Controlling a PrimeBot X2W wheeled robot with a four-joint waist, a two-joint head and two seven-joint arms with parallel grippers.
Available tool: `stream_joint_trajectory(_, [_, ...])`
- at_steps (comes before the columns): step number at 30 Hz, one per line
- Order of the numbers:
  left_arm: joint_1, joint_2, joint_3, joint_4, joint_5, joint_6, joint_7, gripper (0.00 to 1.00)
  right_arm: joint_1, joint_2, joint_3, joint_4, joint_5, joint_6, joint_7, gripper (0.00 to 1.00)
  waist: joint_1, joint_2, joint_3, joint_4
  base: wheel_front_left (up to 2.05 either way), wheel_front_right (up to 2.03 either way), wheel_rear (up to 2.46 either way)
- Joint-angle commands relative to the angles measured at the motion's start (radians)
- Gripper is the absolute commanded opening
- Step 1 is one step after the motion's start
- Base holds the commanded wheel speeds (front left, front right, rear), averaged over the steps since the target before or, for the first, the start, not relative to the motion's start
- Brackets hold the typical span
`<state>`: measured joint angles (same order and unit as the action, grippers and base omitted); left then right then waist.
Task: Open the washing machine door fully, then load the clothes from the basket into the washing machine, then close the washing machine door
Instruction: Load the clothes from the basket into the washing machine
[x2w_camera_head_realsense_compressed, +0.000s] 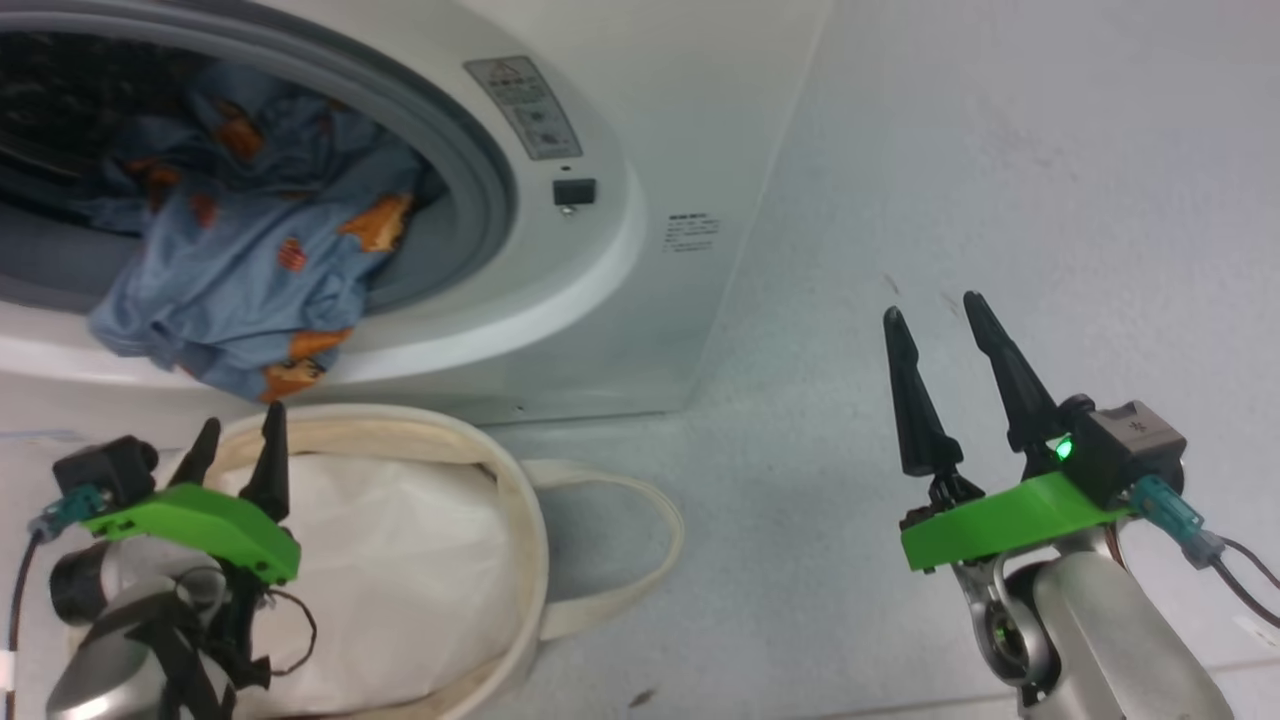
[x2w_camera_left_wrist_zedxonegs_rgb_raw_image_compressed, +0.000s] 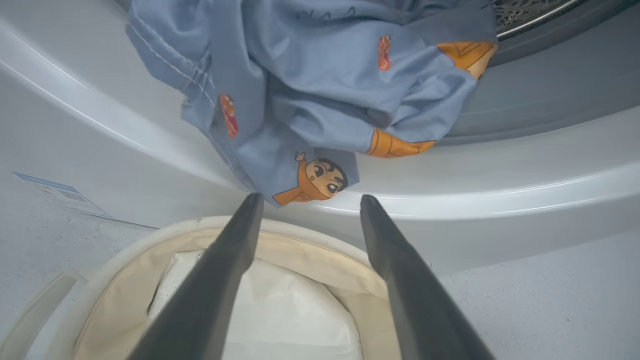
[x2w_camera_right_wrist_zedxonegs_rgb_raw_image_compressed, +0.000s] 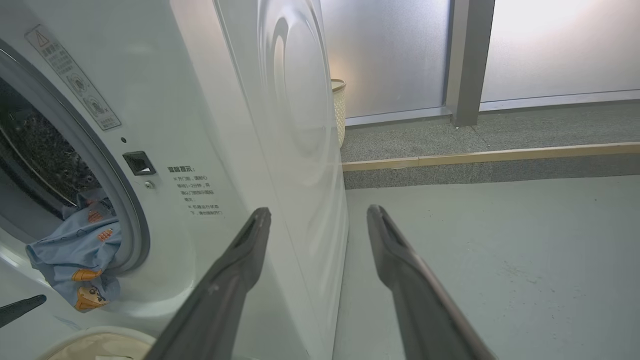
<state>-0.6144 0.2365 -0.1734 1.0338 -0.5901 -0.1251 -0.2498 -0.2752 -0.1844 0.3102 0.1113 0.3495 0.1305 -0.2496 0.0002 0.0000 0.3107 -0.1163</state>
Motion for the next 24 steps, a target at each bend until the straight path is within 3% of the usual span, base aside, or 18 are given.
stream_joint_trajectory(1, [-0.039,0.052,0.017,-0.005,-0.023,-0.006,-0.012,1.00,-0.023,0.007,0.015,-0.039,-0.012,0.000,-0.012,1.00,-0.0002,0.0000,0.042,-0.030,0.00,0.00,0.00])
stream_joint_trajectory(15, [-0.175,0.122,-0.015,0.122,-0.112,-0.006,-0.012,1.00,-0.028,0.036,0.001,-0.075,-0.047,0.000,-0.012,1.00,-0.0002,0.0000,0.147,-0.062,0.00,0.00,0.00])
stream_joint_trajectory(24, [-0.210,0.146,0.000,0.109,-0.075,-0.006,-0.012,1.00,-0.028,0.043,-0.009,-0.078,-0.060,0.000,-0.012,1.00,-0.0002,0.0000,0.164,-0.053,0.00,0.00,0.00])
